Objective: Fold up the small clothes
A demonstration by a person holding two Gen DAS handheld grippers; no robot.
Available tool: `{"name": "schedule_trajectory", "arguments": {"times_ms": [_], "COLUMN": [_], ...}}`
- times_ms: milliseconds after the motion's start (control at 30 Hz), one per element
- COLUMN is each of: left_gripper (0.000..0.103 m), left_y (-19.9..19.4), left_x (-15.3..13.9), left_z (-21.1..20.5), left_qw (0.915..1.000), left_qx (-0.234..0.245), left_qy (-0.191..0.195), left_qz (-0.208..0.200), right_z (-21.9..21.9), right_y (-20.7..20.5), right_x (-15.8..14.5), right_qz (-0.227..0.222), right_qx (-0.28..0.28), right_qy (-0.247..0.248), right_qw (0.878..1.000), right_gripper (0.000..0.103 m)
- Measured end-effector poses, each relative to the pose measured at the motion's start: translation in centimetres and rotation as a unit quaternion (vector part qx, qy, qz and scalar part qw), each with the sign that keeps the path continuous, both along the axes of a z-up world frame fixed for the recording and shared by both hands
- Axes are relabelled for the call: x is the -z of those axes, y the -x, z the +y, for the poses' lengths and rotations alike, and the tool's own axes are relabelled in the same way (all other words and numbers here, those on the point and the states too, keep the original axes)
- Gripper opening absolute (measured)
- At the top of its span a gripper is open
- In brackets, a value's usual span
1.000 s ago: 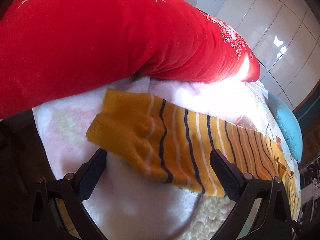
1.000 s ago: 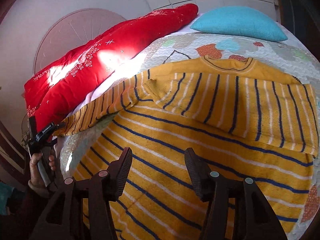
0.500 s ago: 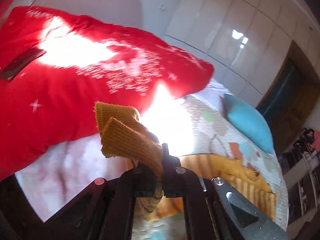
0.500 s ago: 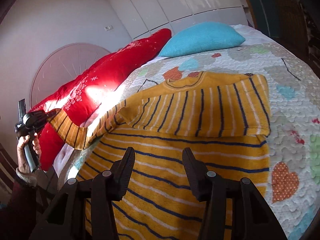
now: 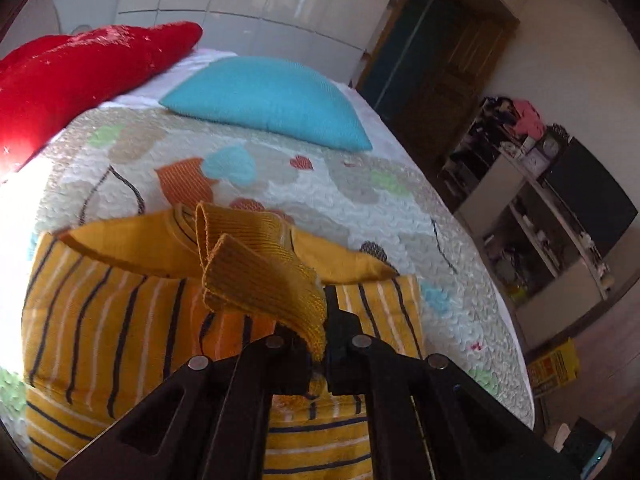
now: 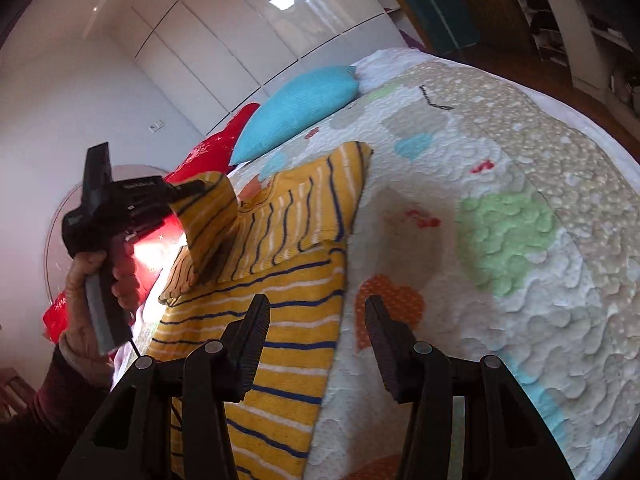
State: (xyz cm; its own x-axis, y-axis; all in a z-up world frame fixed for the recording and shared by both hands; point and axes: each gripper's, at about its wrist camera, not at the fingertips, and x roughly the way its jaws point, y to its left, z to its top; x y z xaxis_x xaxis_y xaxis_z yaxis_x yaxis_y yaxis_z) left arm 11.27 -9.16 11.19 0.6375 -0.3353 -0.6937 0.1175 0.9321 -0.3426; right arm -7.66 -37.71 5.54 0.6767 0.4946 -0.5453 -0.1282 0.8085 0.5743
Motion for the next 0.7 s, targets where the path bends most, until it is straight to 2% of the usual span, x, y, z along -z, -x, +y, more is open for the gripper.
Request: {"name": "schedule_trajectory", "arguments": {"times_ms": [67,167,233,300,433,533,633,700], "left_gripper": [0.006,0.028,0.06,0.078,0.101,0.103,0.103,0.103], "left_y": [-0.5,0.3,1.9,4.2,9.8,13.6,15.5,16.6], "left_x": [2.9,4.9,4.0,2.2,-0.9,-1.5,-0.2,1.3], "left_z": [-1.7,-1.9,-1.1,0.6,5.7,10.1,14.0,16.8], "left_qw": [0.9994,0.9975,0.9987,0.9999,0.9968,0.9915,0.9819,0.9783], "left_qx": [0.007,0.021,0.021,0.015,-0.01,-0.054,-0.112,-0.136], "left_qy": [-0.016,0.004,0.004,-0.003,-0.018,-0.055,-0.135,-0.151], "left_qz": [0.032,0.067,0.046,0.004,-0.078,-0.105,-0.072,-0.043], "right_z": [-1.3,-2.2,-2.1,-1.2,2.6,5.9,8.4,10.0], "right_y": [0.4,0.7,0.5,-0.4,-2.3,-4.5,-7.4,-9.7], "right_x": [0.3,0.3,0.2,0.0,-0.6,-1.1,-1.0,-0.3], "right_qz": [0.004,0.005,0.005,0.006,-0.001,-0.003,0.003,0.015], "right_qx": [0.011,0.02,0.021,0.015,-0.021,-0.041,-0.048,-0.055], "right_qy": [0.002,0.003,0.003,-0.003,0.003,0.025,0.045,0.053], "right_qw": [1.0,1.0,1.0,1.0,1.0,0.999,0.998,0.997], "right_gripper": [0.054,0.054,0.054,0.054,0.054,0.054,0.054,0.054]}}
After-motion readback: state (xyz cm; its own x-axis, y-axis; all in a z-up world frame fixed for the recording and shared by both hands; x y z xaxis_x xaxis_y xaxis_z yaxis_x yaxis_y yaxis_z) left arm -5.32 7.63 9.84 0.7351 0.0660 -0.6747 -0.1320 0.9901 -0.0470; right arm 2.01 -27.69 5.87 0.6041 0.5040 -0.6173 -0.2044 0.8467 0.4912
